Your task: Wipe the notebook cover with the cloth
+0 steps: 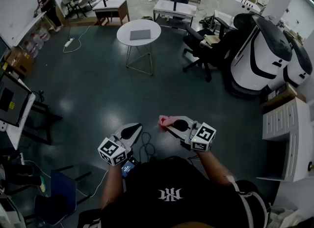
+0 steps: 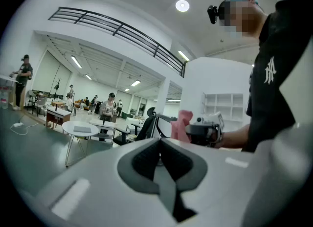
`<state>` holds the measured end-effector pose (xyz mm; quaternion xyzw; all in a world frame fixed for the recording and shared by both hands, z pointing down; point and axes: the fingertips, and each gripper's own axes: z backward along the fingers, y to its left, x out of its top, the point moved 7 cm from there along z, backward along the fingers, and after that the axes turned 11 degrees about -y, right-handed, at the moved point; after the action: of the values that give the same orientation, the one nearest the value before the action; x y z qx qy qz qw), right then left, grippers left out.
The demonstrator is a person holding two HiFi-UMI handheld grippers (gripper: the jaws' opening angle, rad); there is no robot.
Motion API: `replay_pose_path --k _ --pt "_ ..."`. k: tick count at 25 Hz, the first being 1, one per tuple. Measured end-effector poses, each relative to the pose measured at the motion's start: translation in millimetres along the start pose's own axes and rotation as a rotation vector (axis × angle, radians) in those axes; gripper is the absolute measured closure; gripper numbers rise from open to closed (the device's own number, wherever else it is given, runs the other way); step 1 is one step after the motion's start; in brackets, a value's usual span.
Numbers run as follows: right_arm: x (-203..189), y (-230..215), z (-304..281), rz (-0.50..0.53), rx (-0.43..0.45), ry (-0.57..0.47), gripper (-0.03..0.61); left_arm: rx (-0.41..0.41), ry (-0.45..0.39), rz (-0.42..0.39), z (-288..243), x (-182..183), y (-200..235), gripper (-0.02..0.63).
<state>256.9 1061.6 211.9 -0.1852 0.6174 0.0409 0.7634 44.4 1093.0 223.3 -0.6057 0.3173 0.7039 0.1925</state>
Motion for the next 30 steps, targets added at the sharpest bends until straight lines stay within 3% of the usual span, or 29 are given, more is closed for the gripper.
replay_pose_path --k 5,9,18,30 --pt "-19.7 1.2 -28.4 -0.015 -0.021 0.005 0.541 -0.008 -0.006 0.006 16.7 -5.8 19.2 0.611" --pt "-13.9 4.3 -43.7 0.009 0.001 0.007 0.541 0.007 -0.025 0.008 29.5 0.8 27.5 0.611" --pt "-4.3 -2.7 -57.9 0.041 -0.040 -0.032 0.537 -0.008 -0.040 -0.010 34.8 7.5 42.2 0.611" --pt "-19.8 -12.1 -50.7 0.000 -0.132 -0.003 0.538 -0.045 -0.031 0.066 18.7 -5.5 80.1 0.611"
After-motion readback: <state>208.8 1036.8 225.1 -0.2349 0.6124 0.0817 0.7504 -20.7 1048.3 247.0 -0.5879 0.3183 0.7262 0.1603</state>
